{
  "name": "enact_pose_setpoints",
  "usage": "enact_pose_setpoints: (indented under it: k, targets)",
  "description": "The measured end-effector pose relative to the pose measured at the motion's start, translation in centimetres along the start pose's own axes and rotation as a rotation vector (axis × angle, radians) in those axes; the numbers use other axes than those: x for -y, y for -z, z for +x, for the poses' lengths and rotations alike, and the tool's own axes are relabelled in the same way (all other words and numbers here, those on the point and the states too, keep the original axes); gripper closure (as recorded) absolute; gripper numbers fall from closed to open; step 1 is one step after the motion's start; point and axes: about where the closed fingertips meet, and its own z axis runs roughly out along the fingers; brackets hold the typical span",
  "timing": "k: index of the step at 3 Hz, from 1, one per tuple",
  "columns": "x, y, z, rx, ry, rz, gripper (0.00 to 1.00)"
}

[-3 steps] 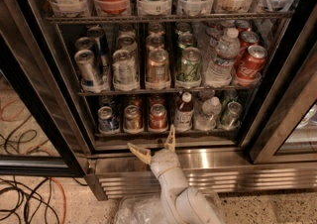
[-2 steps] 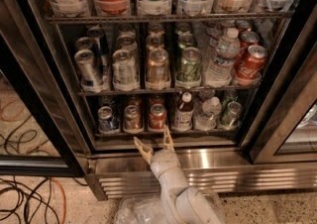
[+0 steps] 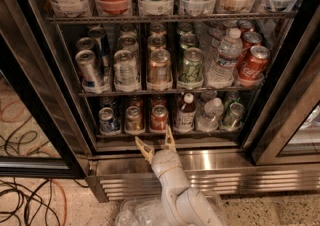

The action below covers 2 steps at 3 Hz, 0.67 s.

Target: Pick coke can from bottom shelf of fridge

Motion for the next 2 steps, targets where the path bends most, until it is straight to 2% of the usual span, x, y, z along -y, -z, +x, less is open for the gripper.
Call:
enact_pose_setpoints:
  k: [1,2]
  targets:
    - [0.25,-0.85,-0.17,0.008,0.004,0.005,0.34]
    - [0.88,-1.58,-0.18,0.011,0.005,0.027,0.31]
